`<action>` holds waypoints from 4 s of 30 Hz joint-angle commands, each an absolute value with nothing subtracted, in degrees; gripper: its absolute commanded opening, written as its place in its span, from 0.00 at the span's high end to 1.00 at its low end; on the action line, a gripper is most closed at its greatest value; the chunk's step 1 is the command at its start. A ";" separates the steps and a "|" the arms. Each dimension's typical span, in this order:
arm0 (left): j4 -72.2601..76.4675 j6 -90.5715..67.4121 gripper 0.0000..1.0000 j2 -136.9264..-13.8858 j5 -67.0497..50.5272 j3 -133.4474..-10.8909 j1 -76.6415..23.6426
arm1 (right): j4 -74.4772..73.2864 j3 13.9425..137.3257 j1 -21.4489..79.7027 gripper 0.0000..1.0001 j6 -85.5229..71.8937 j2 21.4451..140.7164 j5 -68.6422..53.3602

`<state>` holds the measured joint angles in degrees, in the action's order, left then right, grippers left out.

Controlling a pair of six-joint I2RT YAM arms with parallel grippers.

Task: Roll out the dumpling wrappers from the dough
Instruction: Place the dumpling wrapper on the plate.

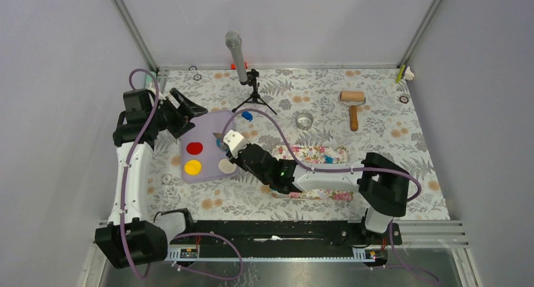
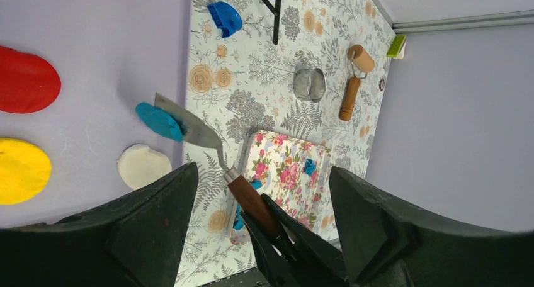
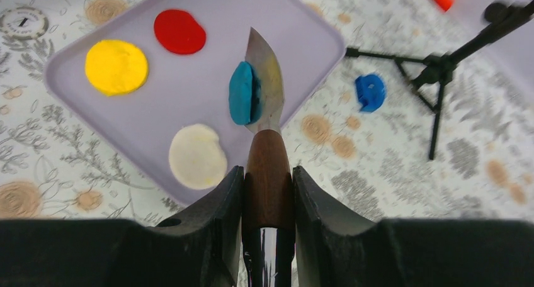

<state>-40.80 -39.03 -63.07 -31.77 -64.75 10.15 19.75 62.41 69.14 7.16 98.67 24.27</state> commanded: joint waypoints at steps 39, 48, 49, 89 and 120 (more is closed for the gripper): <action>-35.93 -39.65 0.25 -60.95 -35.75 -61.01 11.85 | 12.10 73.73 67.00 1.00 -10.49 96.14 27.47; -30.18 -39.99 0.26 -61.23 -35.90 -54.45 6.53 | 7.77 68.60 62.18 1.00 -32.25 92.82 19.45; -29.58 -40.24 0.26 -61.44 -35.58 -53.87 5.73 | 8.96 67.12 61.92 1.00 -33.76 92.34 18.80; -11.42 -50.54 0.56 -71.20 -21.03 -44.75 -11.60 | 13.24 60.48 59.06 1.00 -42.06 89.82 14.74; -16.83 -46.68 0.55 -78.04 -12.49 -47.52 -12.04 | 14.43 60.16 59.06 1.00 -40.46 89.03 15.78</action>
